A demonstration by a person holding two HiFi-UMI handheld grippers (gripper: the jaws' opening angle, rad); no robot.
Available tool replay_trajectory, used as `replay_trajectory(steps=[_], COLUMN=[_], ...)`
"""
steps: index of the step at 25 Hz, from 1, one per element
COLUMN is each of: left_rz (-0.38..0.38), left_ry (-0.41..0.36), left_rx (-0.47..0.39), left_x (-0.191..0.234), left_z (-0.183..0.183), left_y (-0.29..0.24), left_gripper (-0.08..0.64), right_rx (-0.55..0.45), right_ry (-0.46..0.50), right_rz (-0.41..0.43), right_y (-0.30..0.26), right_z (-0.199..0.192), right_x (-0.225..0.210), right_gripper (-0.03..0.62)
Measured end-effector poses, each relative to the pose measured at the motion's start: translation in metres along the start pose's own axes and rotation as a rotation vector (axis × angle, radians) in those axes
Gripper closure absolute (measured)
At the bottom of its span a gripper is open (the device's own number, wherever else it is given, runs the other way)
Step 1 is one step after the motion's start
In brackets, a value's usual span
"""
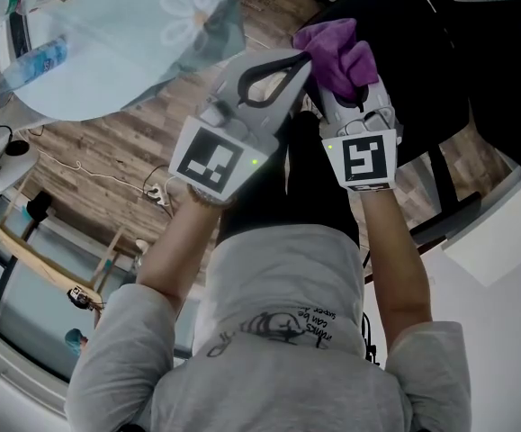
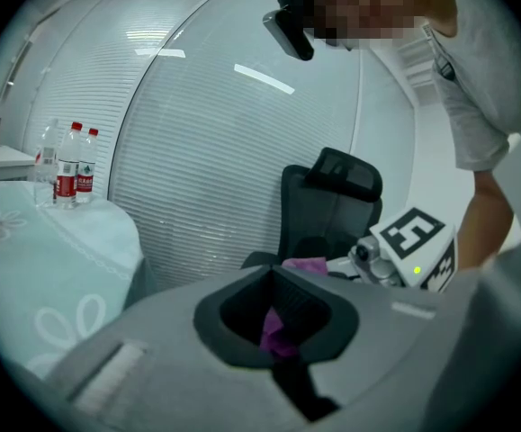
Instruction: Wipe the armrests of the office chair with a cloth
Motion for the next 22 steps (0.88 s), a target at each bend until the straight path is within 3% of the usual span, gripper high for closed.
replay_trajectory(steps=[8,22], left_rz=[-0.010,-0.014], left_ry=[0.008,0.019], left_rx=[0.016,0.029], left_x=[-0.004,-0.007], left_z=[-0.002,-0.006], left_y=[-0.005,-0.002], left_gripper=[0.560,0.560], right_rx=[0.035,0.077], right_ry=[-0.030,-0.066], right_rz=[-0.029,-0.193], right_y=[0.008,0.032], right_z=[-0.004,-0.021], right_x=[-0.028,-0.125], right_gripper=[0.560,0.560])
Point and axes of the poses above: the fingertips, and each gripper's own axes: y backward along the fingers, x to its left, z out of its top, the point moved 5 cm from there along y, backward along the fingers, and after that the axes turned 9 degrees about z, right-handed, at the moved point
